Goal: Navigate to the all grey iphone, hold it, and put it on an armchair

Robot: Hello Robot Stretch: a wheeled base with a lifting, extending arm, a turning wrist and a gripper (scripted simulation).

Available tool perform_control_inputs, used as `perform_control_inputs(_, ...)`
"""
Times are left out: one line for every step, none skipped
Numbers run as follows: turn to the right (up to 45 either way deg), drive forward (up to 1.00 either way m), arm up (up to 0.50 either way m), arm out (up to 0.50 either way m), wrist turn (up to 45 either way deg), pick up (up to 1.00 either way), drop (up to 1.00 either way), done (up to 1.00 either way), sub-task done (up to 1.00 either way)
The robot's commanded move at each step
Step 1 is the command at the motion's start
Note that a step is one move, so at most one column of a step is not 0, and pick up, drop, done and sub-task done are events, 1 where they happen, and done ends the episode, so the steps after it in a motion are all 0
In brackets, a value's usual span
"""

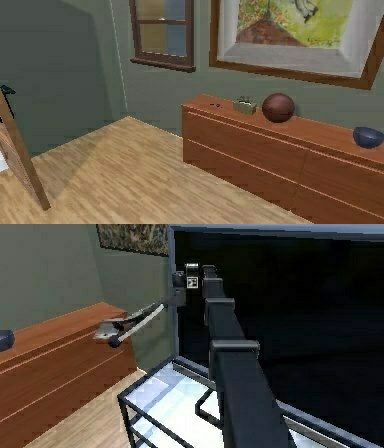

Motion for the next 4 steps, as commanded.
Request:
perform_control_inputs(0.0, 0.0, 0.0, 0.0, -27.0, 0.0, 0.0, 0.0, 0.0)
perform_control_inputs(0.0, 0.0, 0.0, -0.48, 0.0, 0.0, 0.0, 0.0, 0.0)
perform_control_inputs(-45.0, 0.0, 0.0, 0.0, 0.0, 0.0, 0.0, 0.0, 0.0)
perform_control_inputs(-45.0, 0.0, 0.0, 0.0, 0.0, 0.0, 0.0, 0.0, 0.0)
